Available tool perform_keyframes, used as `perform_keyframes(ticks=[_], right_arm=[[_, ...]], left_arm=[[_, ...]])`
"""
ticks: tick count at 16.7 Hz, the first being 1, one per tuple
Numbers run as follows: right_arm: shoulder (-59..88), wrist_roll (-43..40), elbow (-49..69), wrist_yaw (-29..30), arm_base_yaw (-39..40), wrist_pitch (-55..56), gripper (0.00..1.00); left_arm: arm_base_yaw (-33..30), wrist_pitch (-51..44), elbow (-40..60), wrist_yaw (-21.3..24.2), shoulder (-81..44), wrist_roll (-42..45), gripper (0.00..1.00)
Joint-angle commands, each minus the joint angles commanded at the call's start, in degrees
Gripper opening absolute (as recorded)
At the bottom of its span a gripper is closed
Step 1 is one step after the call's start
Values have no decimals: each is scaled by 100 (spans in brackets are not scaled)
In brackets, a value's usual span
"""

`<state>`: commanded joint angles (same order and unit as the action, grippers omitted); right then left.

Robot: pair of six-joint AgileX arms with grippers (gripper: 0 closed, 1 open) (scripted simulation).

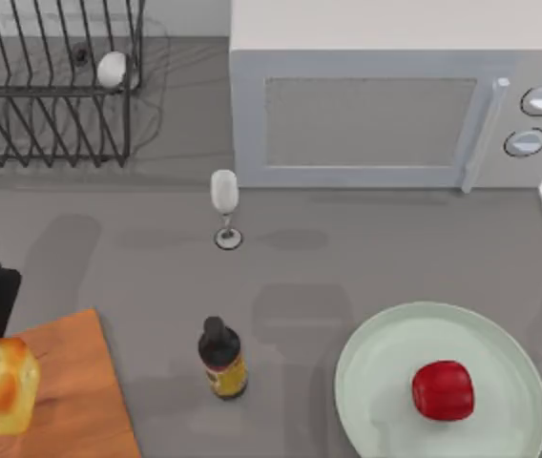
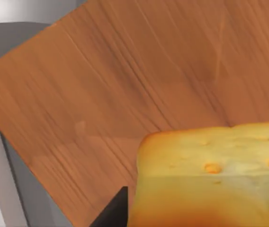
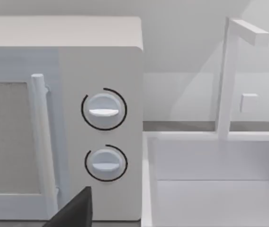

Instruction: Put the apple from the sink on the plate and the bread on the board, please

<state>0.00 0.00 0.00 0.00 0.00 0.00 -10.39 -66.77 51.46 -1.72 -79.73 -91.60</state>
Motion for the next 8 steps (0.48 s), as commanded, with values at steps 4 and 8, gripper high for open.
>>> perform_keyframes(ticks=[4, 8], right_arm=[[0, 0, 0, 0, 0, 0, 100], [0, 0, 0, 0, 0, 0, 100]], left_arm=[[-21, 385, -276, 1, -61, -17, 0], [-39, 730, -511, 1, -114, -37, 0]])
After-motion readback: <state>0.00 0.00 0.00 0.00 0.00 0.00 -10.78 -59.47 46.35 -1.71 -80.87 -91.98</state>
